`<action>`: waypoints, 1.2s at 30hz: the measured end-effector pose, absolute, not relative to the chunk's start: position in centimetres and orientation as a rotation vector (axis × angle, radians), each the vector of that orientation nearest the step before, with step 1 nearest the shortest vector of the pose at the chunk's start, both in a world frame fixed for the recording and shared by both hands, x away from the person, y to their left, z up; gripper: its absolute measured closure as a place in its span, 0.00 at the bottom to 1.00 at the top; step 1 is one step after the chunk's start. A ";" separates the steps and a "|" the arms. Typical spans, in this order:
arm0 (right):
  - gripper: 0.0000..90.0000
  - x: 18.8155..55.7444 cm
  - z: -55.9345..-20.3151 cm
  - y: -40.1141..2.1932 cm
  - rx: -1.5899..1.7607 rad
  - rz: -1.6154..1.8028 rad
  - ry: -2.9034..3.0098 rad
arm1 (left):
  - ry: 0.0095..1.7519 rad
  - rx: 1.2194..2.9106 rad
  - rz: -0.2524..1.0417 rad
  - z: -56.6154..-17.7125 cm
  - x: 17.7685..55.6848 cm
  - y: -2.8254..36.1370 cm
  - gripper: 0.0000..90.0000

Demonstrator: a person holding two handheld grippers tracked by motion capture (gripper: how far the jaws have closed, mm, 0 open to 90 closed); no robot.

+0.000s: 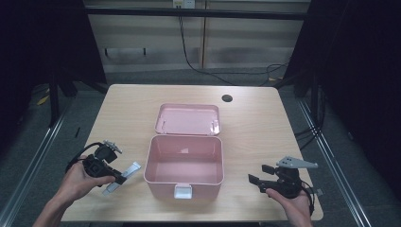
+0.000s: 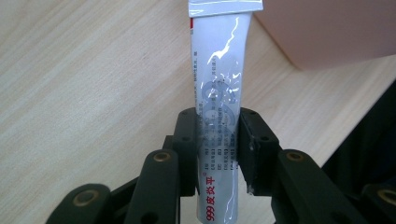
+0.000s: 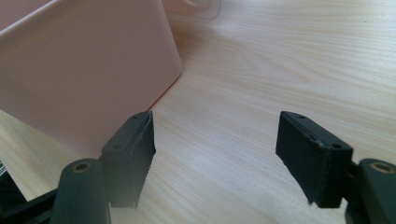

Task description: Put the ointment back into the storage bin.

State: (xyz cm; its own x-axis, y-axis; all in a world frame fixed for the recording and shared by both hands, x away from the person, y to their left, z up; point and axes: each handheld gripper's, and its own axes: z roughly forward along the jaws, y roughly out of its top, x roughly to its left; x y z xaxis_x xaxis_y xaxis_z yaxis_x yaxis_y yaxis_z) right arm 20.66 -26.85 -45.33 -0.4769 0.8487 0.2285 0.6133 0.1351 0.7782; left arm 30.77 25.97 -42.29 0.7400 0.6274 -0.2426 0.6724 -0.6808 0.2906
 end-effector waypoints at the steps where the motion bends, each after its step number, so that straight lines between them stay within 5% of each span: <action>1: 0.31 20.7 -45.3 -26.8 1.429 1.261 2.146 | 0.999 2.573 -0.178 -42.1 30.7 26.1 0.78; 36: 0.29 20.6 -45.2 -27.1 1.430 1.272 2.138 | 0.779 2.496 -0.076 -32.6 29.5 25.0 0.78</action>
State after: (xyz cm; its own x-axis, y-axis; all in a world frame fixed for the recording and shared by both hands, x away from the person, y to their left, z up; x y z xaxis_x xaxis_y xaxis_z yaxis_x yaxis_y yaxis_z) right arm 20.56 -27.06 -45.25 -0.4755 0.8481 0.2335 0.6099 0.1265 0.7823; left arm 29.47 24.96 -32.62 0.8329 0.5155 -0.2015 0.5448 -0.6995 0.4624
